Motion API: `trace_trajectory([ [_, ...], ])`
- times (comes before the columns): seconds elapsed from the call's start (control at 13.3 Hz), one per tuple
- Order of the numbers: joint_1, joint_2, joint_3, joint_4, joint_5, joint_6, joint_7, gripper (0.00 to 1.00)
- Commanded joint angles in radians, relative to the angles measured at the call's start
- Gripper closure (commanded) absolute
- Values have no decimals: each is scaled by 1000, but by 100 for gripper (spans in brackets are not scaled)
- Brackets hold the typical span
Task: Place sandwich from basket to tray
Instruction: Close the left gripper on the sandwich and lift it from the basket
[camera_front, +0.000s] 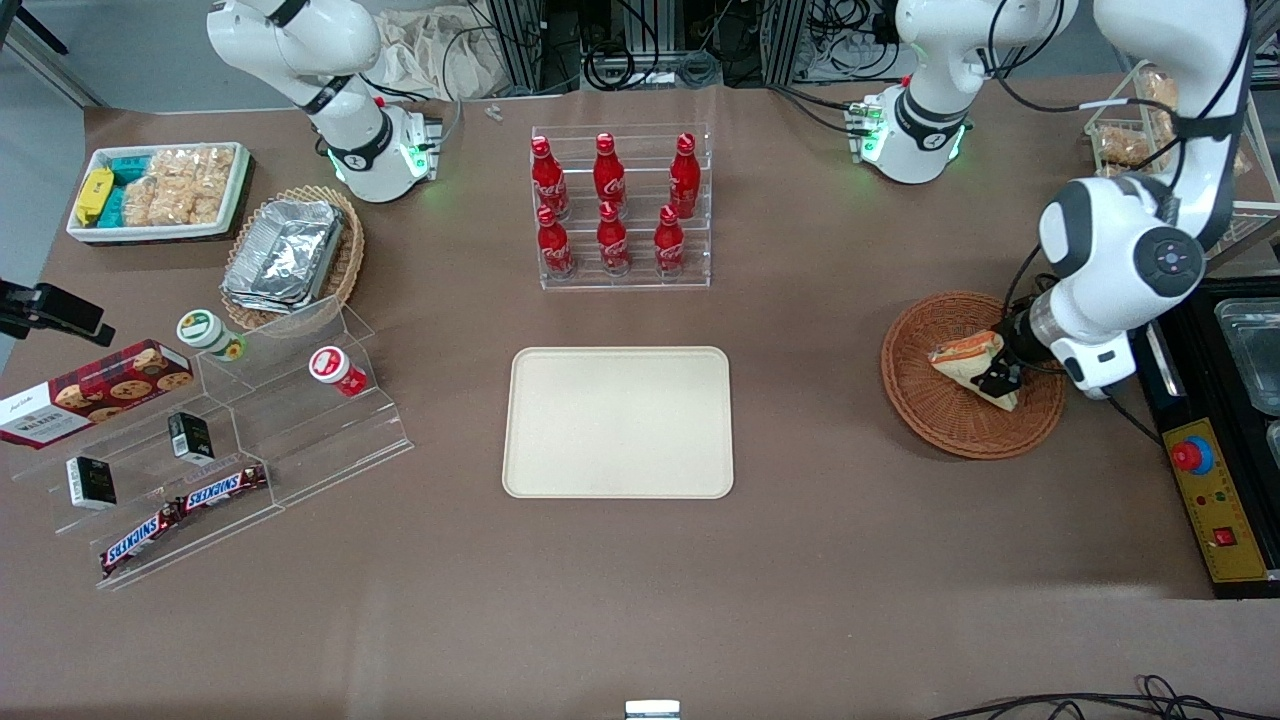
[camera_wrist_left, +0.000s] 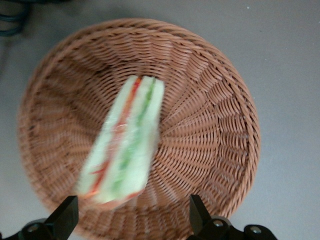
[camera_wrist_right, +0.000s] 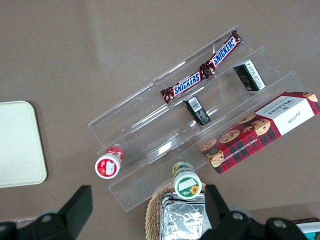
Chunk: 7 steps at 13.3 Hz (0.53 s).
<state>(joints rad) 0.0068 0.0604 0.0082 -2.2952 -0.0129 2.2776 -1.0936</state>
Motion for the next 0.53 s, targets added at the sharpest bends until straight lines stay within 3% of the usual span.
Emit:
trace_trajectory([
  [0.0,1,-34,3,-29,33,-35,-35,0],
  [0.45,7,73,6,-105,42,233,-38,0],
])
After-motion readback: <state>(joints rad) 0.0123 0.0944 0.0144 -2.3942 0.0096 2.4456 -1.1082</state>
